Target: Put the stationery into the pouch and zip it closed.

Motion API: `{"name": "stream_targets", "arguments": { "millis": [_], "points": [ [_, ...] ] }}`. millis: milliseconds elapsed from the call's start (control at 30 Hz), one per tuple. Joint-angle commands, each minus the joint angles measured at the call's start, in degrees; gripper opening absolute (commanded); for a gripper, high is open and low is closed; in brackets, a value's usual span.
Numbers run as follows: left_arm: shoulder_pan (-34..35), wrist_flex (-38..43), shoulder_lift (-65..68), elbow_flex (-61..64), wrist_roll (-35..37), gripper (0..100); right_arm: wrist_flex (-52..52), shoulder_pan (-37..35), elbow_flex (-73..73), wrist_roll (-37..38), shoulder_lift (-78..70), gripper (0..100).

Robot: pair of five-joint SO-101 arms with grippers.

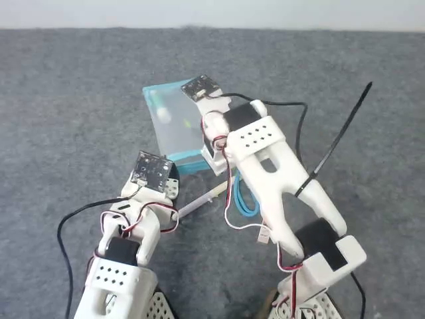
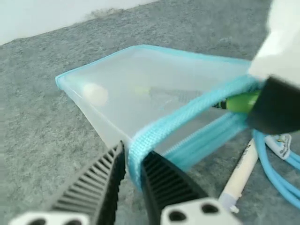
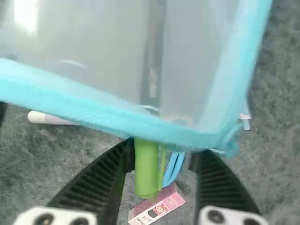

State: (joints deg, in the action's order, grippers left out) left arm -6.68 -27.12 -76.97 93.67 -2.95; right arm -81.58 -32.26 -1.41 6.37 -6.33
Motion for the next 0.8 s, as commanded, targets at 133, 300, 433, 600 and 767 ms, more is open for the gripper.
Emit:
{"name": "stream_targets", "arguments": {
  "millis": [133, 300, 433, 600, 767],
  "points": [
    [0.09, 1.05, -0.97, -0.57, -0.79, 1, -6.20, 1.45, -4.66, 1.14, 14.29, 19.1],
    [0.09, 1.05, -0.97, -0.48, -0.79, 1, -11.38, 1.63, -1.49, 7.38, 28.18, 18.9],
    [0.18, 0.88, -0.97, -0.48, -0.79, 1, -11.30, 3.03, 9.85, 9.93, 38.29, 18.8],
    [8.97, 0.88, -1.05, -3.38, 1.85, 1, -1.98, 9.27, 30.51, 9.32, 47.78, 18.8],
    [17.41, -0.18, -0.62, -5.58, 8.79, 1, 7.96, 13.32, 44.75, 4.92, 49.54, 18.8]
  ]
}}
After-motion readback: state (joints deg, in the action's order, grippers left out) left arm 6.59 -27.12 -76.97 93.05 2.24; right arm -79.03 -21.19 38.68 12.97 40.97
